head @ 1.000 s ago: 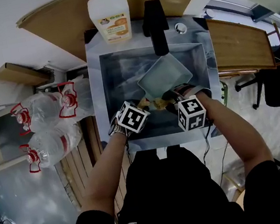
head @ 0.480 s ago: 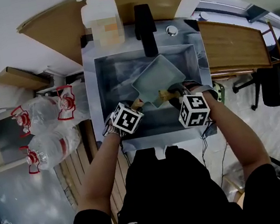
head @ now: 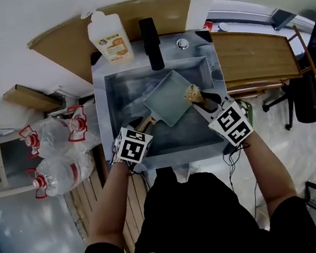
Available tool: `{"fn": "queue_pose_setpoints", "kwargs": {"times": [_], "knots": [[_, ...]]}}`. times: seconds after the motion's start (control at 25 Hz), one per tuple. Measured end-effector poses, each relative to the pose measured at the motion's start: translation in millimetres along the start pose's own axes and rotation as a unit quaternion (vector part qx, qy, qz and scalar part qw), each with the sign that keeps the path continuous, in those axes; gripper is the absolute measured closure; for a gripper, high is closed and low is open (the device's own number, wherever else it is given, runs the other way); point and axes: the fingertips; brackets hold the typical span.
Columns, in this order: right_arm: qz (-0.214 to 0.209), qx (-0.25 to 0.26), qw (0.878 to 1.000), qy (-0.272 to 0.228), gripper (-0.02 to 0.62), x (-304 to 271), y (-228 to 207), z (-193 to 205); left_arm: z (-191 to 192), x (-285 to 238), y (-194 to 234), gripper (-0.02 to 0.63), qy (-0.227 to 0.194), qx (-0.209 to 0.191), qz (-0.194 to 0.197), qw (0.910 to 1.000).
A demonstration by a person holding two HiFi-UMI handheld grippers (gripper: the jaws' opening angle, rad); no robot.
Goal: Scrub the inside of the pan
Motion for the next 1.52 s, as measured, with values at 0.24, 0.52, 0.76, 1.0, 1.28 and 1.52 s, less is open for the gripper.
{"fn": "queue_pose_setpoints", "kwargs": {"times": [0.24, 0.52, 0.76, 1.0, 1.28, 1.52], "knots": [[0.021, -0.030, 0.996, -0.082, 0.451, 46.0, -0.1, -36.2, -70.8, 60.9, -24.3, 0.523, -0.172, 0.031, -0.023, 0.9843], [0.027, -0.009, 0.988, -0.154, 0.451, 99.6, 14.7, -74.8, -122.5, 128.4, -59.1, 0.595, -0.281, -0.001, -0.078, 0.9566], [0.024, -0.006, 0.982, -0.190, 0.451, 144.9, 31.3, -89.1, -146.4, 175.6, -100.5, 0.597, -0.335, -0.025, -0.102, 0.9363], [0.009, 0.003, 0.977, -0.215, 0.451, 181.0, 55.2, -95.0, -142.0, 201.4, -140.5, 0.597, -0.353, -0.030, -0.117, 0.9276], [-0.028, -0.010, 0.975, -0.219, 0.451, 198.8, 87.1, -81.8, -113.3, 216.2, -182.4, 0.597, -0.347, -0.015, -0.125, 0.9291], [-0.047, -0.025, 0.976, -0.210, 0.451, 195.7, 112.2, -67.0, -89.0, 222.6, -199.5, 0.597, -0.342, -0.006, -0.126, 0.9311]]}}
Point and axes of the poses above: the fingertips, and each gripper's own axes: x backward along the fingers, y to its left, z out of its underside, and after that the axes turned 8 degrees about -y, right-handed
